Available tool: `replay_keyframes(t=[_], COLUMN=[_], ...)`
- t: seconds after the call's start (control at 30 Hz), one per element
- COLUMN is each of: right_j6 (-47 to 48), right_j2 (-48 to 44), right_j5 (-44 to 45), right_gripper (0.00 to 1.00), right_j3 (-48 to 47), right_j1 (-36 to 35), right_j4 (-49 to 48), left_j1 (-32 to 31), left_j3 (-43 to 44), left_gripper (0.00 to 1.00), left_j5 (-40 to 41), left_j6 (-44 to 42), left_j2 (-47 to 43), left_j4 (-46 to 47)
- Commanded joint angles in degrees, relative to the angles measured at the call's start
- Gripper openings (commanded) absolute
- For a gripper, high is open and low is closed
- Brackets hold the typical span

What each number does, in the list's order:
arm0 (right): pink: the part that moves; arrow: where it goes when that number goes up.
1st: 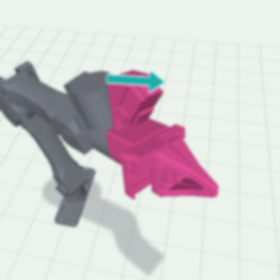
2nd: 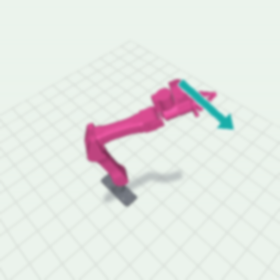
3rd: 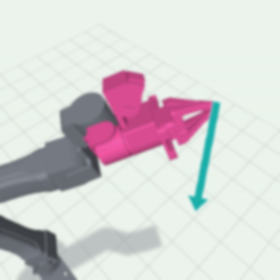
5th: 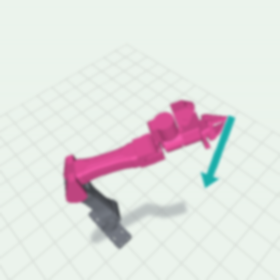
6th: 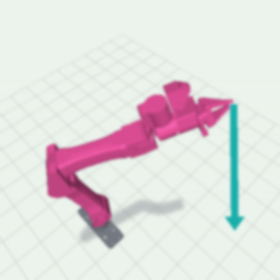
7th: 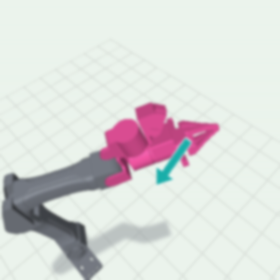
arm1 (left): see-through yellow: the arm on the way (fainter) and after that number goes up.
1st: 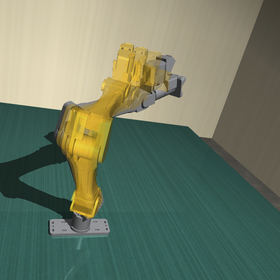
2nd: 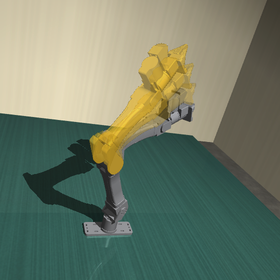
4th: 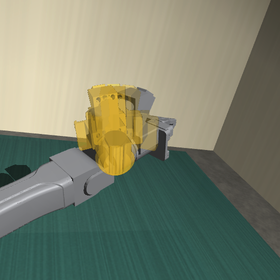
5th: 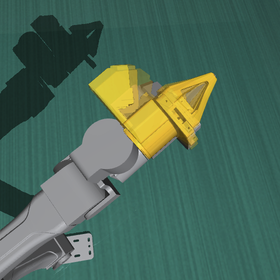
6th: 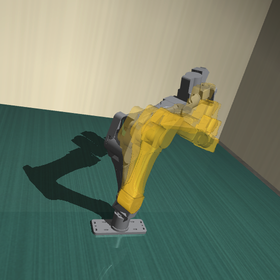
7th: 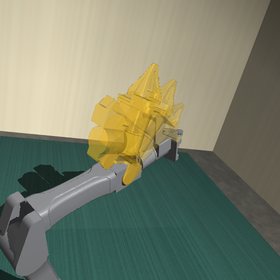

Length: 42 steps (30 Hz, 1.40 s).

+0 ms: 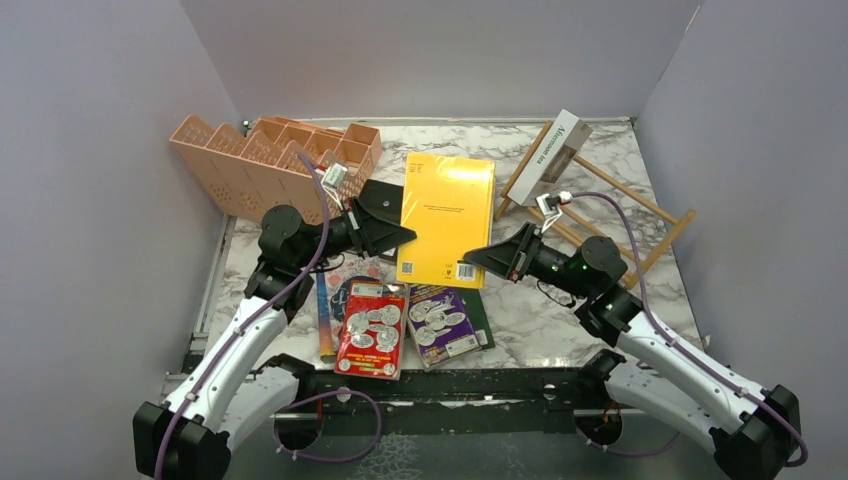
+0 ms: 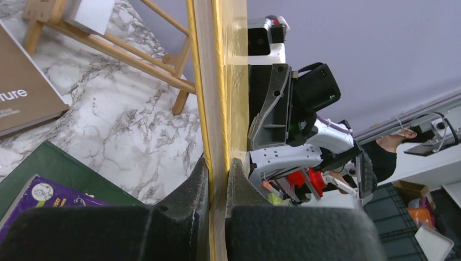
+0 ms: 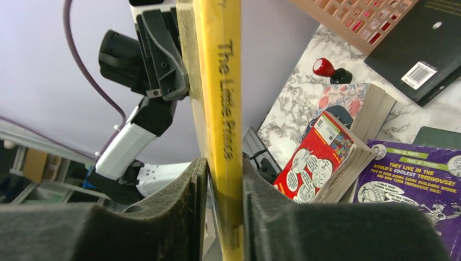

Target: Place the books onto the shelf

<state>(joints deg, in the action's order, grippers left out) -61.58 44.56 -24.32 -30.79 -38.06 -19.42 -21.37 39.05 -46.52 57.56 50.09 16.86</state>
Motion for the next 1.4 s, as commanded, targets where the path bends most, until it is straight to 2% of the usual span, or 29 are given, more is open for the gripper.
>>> replay_keyframes(t=[0.0, 0.1, 0.23, 0.3, 0.37, 0.4, 0.43, 0.5, 0.53, 0.63, 0.77, 0.97, 1.23, 1.37], right_j6=[5.1, 8.8, 11.7, 12.4, 13.2, 13.6, 14.2, 16.8, 18.7, 24.1, 31.1, 37.1, 40.2, 36.7], right_j2=[1.6, 2.6, 3.4, 3.3, 3.0, 2.7, 2.4, 1.7, 1.4, 1.2, 1.7, 4.9, 14.4, 20.8], right_j5=[-7.2, -8.9, -9.4, -9.3, -8.5, -7.0, -5.2, -0.9, 1.8, 12.9, 33.3, 62.3, 79.6, 80.7], right_gripper=[0.38, 0.45, 0.44, 0.38, 0.22, 0.10, 0.02, 0.01, 0.01, 0.01, 0.01, 0.01, 0.01, 0.01], right_j3=[-2.4, -4.9, -7.3, -7.6, -7.6, -7.8, -8.2, -10.2, -11.6, -16.8, -25.8, -34.7, -40.5, -43.0], right_j1=[-0.7, -0.7, -0.7, -0.7, -0.7, -0.7, -0.7, -0.7, -0.7, -0.7, -0.8, -0.7, -0.6, 2.1], right_j4=[-8.1, -7.9, -8.6, -8.9, -8.6, -7.5, -5.8, -0.1, 3.6, 15.2, 30.3, 41.8, 45.1, 49.1], left_j1=[-1.4, -1.4, -1.4, -1.3, -1.3, -1.3, -1.3, -1.3, -1.3, -1.3, -1.3, -1.3, -1.3, -1.3], left_j3=[2.5, 3.4, 4.4, 4.3, 4.1, 4.2, 4.8, 6.7, 7.5, 9.1, 9.9, 7.3, 4.4, 3.6], left_gripper=[0.00, 0.00, 0.00, 0.00, 0.01, 0.11, 0.24, 0.59, 0.71, 0.84, 0.87, 0.87, 0.87, 0.88], left_j5=[-6.6, -8.6, -9.3, -9.0, -8.3, -7.5, -5.8, -0.1, 3.9, 14.4, 23.1, 25.3, 25.8, 25.9], left_j6=[-3.8, -5.3, -5.5, -5.8, -6.5, -7.8, -10.2, -17.7, -21.6, -29.9, -36.2, -38.0, -37.9, -38.0], left_j2=[0.3, 0.4, 0.3, 0.1, 0.3, 0.3, 0.3, 0.0, -0.2, -0.8, 0.0, 0.4, -2.3, -3.9], left_j4=[3.4, 3.5, 3.6, 3.6, 3.0, 1.7, -1.7, -11.0, -15.3, -23.9, -29.9, -30.3, -29.6, -29.6])
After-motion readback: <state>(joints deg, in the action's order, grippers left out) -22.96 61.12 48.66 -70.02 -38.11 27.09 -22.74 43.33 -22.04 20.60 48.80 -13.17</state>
